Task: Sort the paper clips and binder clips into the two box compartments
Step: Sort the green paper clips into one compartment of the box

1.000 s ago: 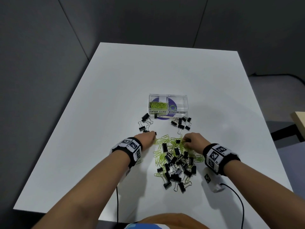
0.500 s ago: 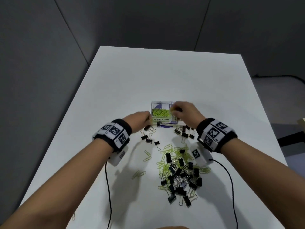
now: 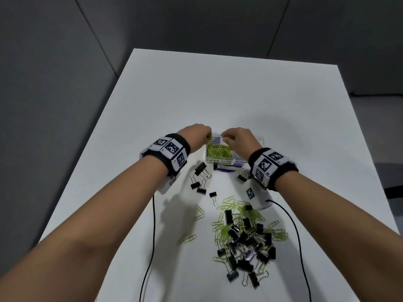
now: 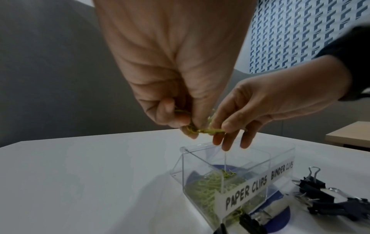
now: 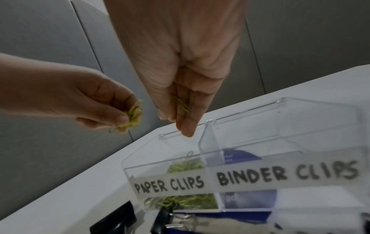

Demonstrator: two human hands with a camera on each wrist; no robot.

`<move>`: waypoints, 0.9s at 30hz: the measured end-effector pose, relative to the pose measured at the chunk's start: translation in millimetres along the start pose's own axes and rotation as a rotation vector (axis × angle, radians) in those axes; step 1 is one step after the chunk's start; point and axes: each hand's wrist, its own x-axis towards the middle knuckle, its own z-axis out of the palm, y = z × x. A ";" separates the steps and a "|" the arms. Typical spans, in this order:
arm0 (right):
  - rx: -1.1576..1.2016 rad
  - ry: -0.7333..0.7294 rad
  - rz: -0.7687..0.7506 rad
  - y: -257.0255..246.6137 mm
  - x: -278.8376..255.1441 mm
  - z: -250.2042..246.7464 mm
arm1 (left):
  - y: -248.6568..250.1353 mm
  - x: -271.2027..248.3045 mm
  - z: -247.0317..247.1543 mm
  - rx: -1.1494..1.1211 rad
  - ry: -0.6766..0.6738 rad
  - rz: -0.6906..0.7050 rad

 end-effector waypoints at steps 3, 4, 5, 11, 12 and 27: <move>0.145 0.044 0.058 10.5 -11.8 -9.3 | 10.5 12.2 2.3 0.004 -0.002 0.047; 0.208 0.035 0.080 13.7 -15.3 -11.1 | 15.0 16.2 4.2 0.000 -0.006 0.066; 0.261 0.009 0.092 13.7 -16.9 -10.6 | 17.1 18.4 6.0 0.002 -0.014 0.077; 0.335 0.010 0.091 8.7 -22.7 -11.5 | 26.1 22.6 15.5 0.055 -0.072 0.084; 0.324 0.035 0.078 10.4 -25.8 -13.2 | 23.8 20.9 15.5 0.051 -0.059 0.083; -0.483 -0.392 -0.032 84.7 -137.8 0.5 | 58.0 -65.9 112.3 0.183 -0.105 0.398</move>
